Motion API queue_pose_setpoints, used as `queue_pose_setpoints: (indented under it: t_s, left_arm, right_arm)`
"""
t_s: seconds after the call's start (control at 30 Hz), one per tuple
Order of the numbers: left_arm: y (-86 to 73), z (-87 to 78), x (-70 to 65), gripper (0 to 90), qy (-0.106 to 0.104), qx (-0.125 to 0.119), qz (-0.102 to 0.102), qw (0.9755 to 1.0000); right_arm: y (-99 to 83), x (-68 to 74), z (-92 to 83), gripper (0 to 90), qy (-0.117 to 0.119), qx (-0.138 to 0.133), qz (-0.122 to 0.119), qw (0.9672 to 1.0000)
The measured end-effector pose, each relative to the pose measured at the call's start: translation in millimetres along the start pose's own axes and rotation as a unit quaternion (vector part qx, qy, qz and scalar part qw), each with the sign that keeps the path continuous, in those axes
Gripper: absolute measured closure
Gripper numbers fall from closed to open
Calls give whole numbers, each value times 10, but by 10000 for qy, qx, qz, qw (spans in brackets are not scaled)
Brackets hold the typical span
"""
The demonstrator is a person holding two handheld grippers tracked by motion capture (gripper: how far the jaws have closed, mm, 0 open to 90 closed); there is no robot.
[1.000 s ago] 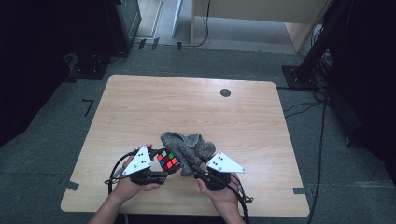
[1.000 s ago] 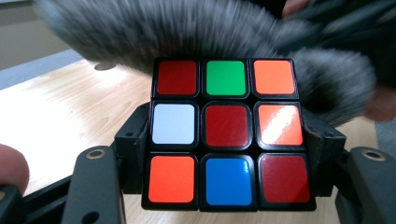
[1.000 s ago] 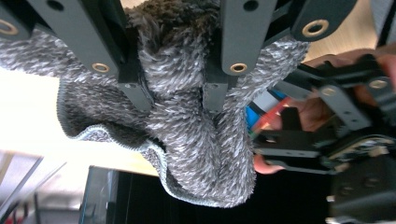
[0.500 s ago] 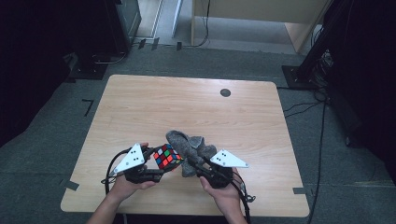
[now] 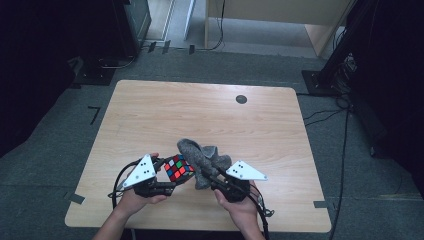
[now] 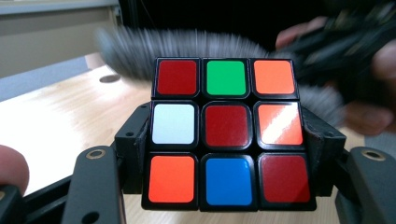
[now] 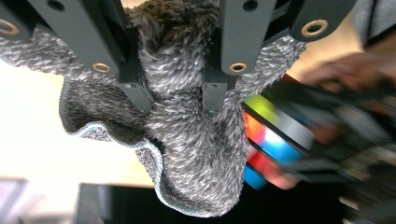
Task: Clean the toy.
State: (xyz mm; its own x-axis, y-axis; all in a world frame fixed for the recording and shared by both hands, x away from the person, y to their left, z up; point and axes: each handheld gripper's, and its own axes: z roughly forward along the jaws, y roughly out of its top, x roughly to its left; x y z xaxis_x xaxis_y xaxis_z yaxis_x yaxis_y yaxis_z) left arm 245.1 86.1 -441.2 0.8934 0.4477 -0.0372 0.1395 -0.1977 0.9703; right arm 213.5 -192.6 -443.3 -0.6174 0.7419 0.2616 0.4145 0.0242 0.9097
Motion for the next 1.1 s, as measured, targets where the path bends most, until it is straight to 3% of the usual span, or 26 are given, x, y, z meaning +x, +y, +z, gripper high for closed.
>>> queue_pose_setpoints:
  t_s: [0.07, 0.13, 0.23, 0.3, 0.4, 0.53, 0.6, 0.77, 0.87, 0.93, 1.03, 1.1]
  left_arm:
    - [-9, 5, 8, 343, 45, 62, 27, 10000]
    - [-43, 52, -12, 343, 89, 264, 127, 9995]
    - [-73, 127, -78, 343, 18, 388, 223, 9990]
    - [-51, 135, -111, 343, -58, 322, 236, 9992]
    - [-34, 111, -98, 343, 61, 267, 227, 9994]
    - [-25, 52, -33, 343, 78, 111, 88, 9999]
    - [-35, 66, -33, 343, 108, 170, 108, 9997]
    - [-75, 173, -120, 343, 175, 450, 327, 9983]
    - [-58, 168, -144, 343, 169, 433, 368, 9982]
    - [-40, 143, -138, 343, 214, 403, 388, 9982]
    - [-6, 70, -82, 343, 157, 172, 202, 9995]
    - [0, 45, -58, 343, 149, 97, 156, 9997]
  right_arm:
    - [4, -48, -11, 705, -11, 66, 127, 9999]
    - [46, -35, -60, 704, 341, -211, 247, 9989]
    - [123, 76, -116, 704, 529, -455, 67, 9975]
    - [137, 158, -118, 704, 648, -503, -165, 9965]
    - [75, 135, -69, 701, 527, -405, -377, 9971]
    - [-5, -72, -41, 704, 176, -122, -66, 9997]
    - [15, -78, -69, 704, 198, -209, 52, 9996]
    - [138, 165, -134, 700, 536, -554, -305, 9966]
    - [117, 203, -94, 696, 643, -436, -508, 9957]
    - [79, 145, -64, 693, 695, -395, -354, 9962]
    - [21, 14, -14, 695, 306, -79, -327, 9990]
    - [8, -65, -18, 698, 176, 31, -82, 9998]
